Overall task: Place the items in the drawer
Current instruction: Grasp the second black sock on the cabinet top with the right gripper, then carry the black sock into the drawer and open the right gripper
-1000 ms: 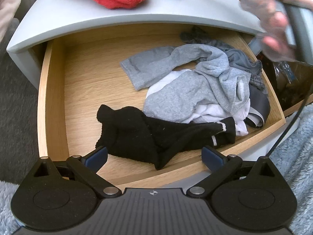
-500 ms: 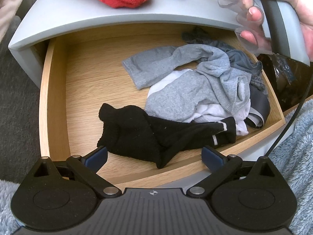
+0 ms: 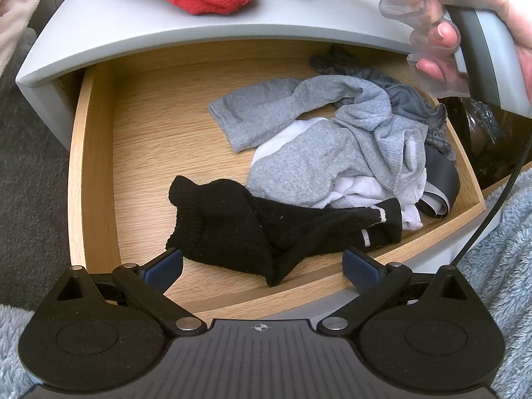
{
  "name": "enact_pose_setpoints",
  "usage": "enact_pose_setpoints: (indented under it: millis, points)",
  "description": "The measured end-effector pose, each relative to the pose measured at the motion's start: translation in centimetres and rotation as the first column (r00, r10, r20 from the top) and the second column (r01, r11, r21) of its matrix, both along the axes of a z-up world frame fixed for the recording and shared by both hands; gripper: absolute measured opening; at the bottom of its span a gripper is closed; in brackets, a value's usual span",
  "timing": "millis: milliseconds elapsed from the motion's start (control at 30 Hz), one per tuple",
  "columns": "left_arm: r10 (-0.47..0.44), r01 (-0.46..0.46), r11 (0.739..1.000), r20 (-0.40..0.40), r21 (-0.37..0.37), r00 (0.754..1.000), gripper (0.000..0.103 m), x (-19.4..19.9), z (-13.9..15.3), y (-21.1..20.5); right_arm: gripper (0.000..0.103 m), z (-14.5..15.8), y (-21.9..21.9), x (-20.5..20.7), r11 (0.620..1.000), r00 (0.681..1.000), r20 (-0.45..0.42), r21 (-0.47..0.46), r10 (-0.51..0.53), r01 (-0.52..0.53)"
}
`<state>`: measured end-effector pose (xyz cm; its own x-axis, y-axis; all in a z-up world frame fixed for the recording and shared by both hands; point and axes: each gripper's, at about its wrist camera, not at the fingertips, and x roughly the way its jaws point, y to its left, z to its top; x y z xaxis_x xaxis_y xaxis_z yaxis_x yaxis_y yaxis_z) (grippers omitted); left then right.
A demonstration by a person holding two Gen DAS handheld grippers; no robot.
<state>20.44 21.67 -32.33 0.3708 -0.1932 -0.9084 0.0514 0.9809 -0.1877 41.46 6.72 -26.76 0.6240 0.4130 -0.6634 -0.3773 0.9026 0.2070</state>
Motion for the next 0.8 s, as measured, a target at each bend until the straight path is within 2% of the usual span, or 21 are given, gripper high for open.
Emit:
enact_pose_setpoints:
  millis: [300, 567, 700, 800]
  points:
    - [0.000, 0.000, 1.000, -0.001, -0.003, 1.000, 0.103, 0.0, 0.0, 0.1, 0.003, 0.8, -0.6, -0.3, 0.999, 0.999, 0.022, 0.039, 0.036, -0.037]
    - [0.000, 0.000, 1.000, -0.004, 0.001, 1.000, 0.103, 0.1, -0.1, 0.0, 0.003, 2.5, -3.8, -1.6, 0.997, 0.999, 0.043, 0.070, 0.030, -0.033]
    - [0.004, -0.004, 1.000, -0.005, 0.000, 1.000, 0.103, 0.1, 0.0, 0.0, 0.003, 4.5, -5.6, -2.8, 0.986, 0.993, 0.112, 0.158, 0.039, -0.056]
    - [0.005, -0.005, 1.000, -0.004, 0.004, 1.000, 0.103, 0.1, 0.0, 0.0, 0.003, 6.0, -6.2, -3.8, 0.963, 0.983, 0.165, 0.243, 0.082, -0.121]
